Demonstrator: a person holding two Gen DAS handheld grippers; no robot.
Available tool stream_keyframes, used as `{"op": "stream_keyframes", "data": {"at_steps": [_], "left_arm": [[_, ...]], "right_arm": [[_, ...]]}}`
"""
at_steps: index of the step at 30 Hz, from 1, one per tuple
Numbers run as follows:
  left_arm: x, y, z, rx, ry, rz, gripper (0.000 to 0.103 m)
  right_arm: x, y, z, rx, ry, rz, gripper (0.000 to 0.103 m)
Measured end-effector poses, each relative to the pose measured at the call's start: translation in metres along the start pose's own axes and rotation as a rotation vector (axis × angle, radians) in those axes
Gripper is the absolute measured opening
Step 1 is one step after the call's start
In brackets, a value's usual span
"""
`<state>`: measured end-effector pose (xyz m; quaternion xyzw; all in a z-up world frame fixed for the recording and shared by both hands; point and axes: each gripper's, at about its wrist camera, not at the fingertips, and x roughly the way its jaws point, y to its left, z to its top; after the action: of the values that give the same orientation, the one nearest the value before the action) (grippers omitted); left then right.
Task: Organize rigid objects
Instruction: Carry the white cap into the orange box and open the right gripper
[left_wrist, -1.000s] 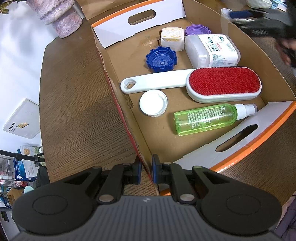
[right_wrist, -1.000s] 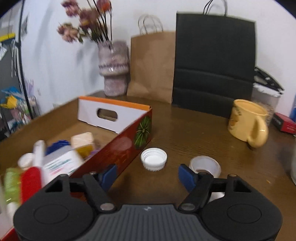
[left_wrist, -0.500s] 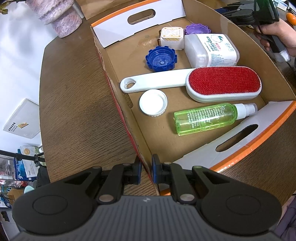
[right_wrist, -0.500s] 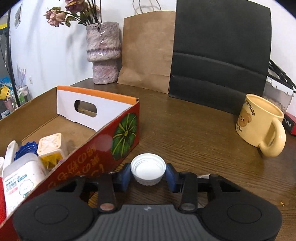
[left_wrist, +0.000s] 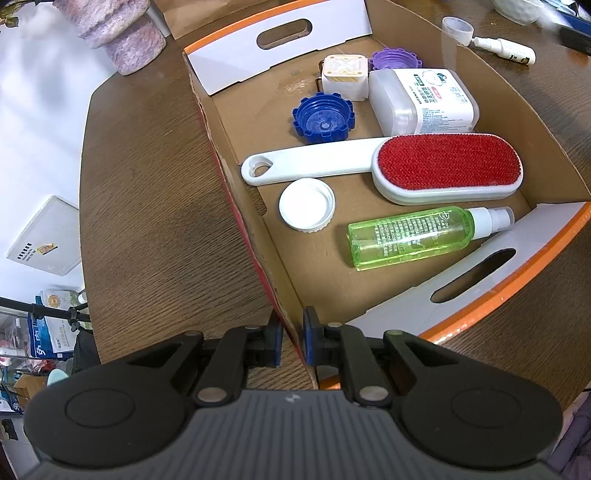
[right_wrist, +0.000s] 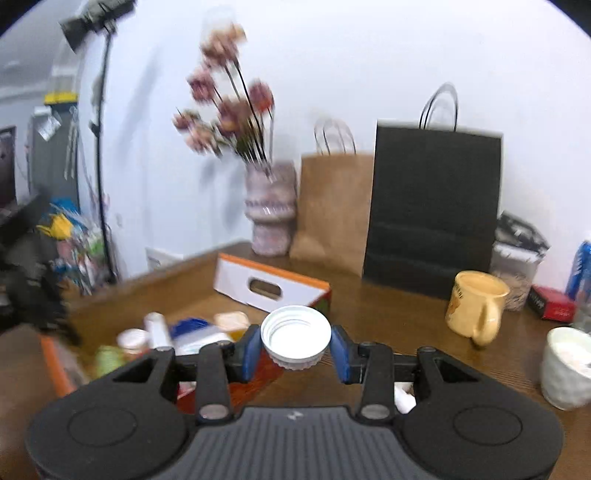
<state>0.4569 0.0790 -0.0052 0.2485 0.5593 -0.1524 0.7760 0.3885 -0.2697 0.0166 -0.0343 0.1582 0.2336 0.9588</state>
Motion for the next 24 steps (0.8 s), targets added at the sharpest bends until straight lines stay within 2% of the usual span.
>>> {"op": "stream_keyframes", "data": {"at_steps": [5, 10, 14, 17, 19, 24], "left_arm": [[0.0, 0.0, 0.0, -0.004, -0.003, 0.0, 0.011], [0.0, 0.0, -0.001, -0.002, -0.003, 0.0, 0.011], [0.0, 0.0, -0.001, -0.003, -0.006, -0.003, 0.011], [-0.001, 0.0, -0.001, 0.001, -0.006, -0.003, 0.011], [-0.001, 0.0, 0.0, 0.0, -0.005, -0.005, 0.011], [0.0, -0.002, 0.0, 0.004, -0.004, -0.004, 0.012]], "right_arm": [[-0.061, 0.014, -0.013, -0.016, -0.038, 0.026, 0.039], [-0.07, 0.012, -0.007, -0.022, -0.026, 0.025, 0.039], [-0.045, 0.017, 0.007, -0.047, -0.008, 0.122, 0.039], [-0.008, 0.028, 0.022, -0.094, 0.025, 0.176, 0.039], [0.017, 0.034, 0.033, -0.094, 0.054, 0.246, 0.039], [0.09, 0.068, 0.055, -0.137, 0.209, 0.455, 0.039]]}}
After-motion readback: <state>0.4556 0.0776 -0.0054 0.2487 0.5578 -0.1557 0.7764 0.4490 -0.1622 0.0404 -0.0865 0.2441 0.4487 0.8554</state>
